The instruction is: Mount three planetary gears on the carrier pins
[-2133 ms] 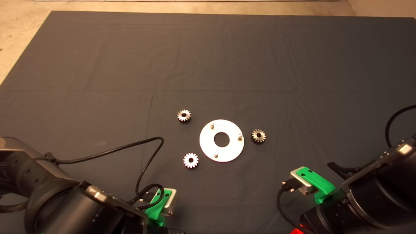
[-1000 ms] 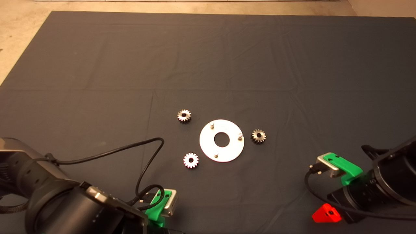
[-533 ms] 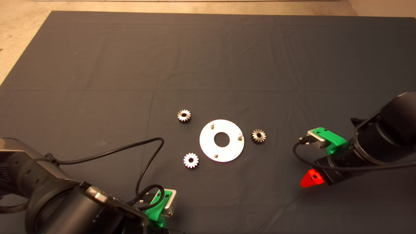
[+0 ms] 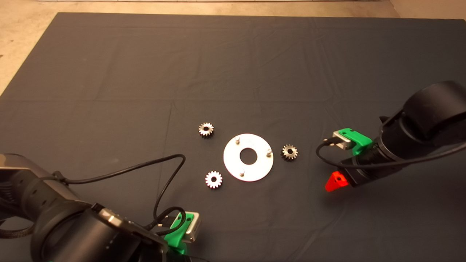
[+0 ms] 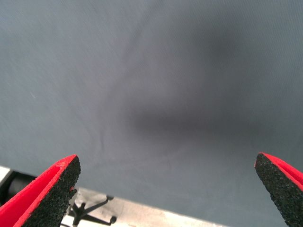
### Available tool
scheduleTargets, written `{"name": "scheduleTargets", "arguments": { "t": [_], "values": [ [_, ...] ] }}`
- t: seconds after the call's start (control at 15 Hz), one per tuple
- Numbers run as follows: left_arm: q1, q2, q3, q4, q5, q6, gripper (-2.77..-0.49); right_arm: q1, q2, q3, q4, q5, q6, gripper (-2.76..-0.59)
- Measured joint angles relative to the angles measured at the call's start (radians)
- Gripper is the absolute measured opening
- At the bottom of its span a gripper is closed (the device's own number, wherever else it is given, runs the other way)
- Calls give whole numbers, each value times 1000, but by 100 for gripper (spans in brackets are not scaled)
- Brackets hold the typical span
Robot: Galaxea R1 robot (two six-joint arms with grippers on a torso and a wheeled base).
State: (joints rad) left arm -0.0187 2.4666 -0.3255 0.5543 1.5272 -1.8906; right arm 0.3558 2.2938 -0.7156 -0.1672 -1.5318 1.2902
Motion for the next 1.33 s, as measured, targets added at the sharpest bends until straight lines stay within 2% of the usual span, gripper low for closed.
{"name": "scheduleTargets", "arguments": {
  "t": [0.4, 0.8, 1.0, 1.07, 1.2, 1.33],
  "values": [
    [0, 5, 0, 0, 0, 0, -49, 2, 94, -44, 0, 2, 0, -60],
    [0, 9, 0, 0, 0, 0, -49, 2, 118, -103, -1, 1, -4, -60],
    [0, 10, 0, 0, 0, 0, -49, 1, 126, -121, -25, 1, -7, -60],
    [0, 10, 0, 0, 0, 0, -49, 1, 131, -127, -39, 6, -7, -60],
    [5, 11, 0, 0, 0, 0, -49, -5, 139, -139, -58, 52, -7, -60],
    [5, 11, 0, 0, 0, 0, -49, -26, 156, -155, -66, 94, -7, -60]
  ]
}}
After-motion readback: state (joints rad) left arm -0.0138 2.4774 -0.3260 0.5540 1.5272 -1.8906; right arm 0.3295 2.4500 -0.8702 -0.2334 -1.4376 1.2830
